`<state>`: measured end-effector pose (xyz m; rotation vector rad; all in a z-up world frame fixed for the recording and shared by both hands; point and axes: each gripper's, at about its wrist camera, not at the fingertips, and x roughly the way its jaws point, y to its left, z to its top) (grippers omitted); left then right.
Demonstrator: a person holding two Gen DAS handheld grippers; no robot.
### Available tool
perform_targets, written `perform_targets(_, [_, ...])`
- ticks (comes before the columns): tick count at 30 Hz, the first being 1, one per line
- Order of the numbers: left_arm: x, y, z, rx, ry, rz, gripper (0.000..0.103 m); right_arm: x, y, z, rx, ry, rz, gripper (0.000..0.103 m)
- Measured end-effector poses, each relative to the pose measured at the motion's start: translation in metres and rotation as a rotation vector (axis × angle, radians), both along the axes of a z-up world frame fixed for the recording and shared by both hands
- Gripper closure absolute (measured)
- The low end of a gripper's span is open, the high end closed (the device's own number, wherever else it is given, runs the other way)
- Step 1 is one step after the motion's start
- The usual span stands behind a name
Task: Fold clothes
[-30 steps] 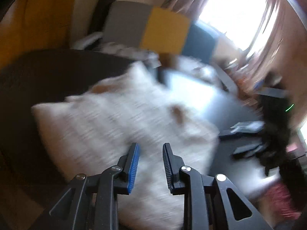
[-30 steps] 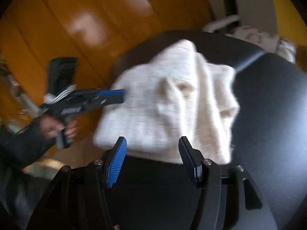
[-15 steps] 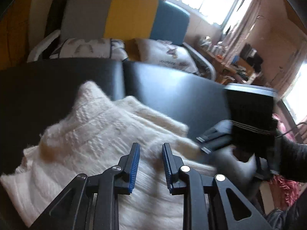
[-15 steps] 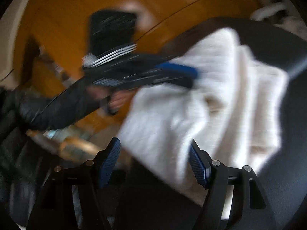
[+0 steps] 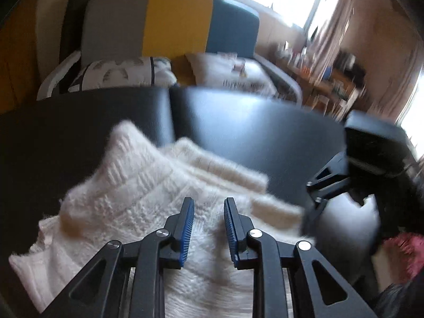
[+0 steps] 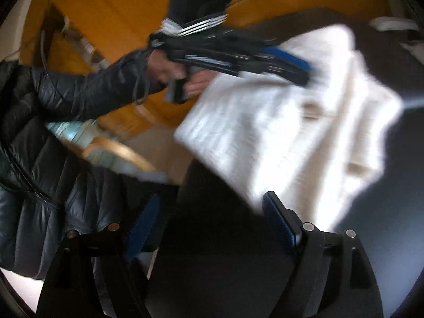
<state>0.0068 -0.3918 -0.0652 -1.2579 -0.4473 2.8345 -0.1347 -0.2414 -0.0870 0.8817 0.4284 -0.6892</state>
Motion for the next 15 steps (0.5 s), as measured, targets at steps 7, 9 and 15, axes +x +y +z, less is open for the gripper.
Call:
perform_targets(7, [-0.043, 0.042, 0.015, -0.105, 0.006, -0.250, 0.079, -0.052, 0.009, -0.019, 0.000, -0.081, -0.191, 0.020])
perform_targets(9, [-0.057, 0.055, 0.009, -0.132, -0.031, -0.336, 0.079, -0.050, -0.001, -0.021, -0.002, -0.093, -0.160, 0.020])
perform_targets(15, [-0.084, 0.059, -0.026, -0.171, -0.190, -0.450, 0.079, -0.013, -0.048, -0.035, 0.080, -0.023, 0.067, 0.020])
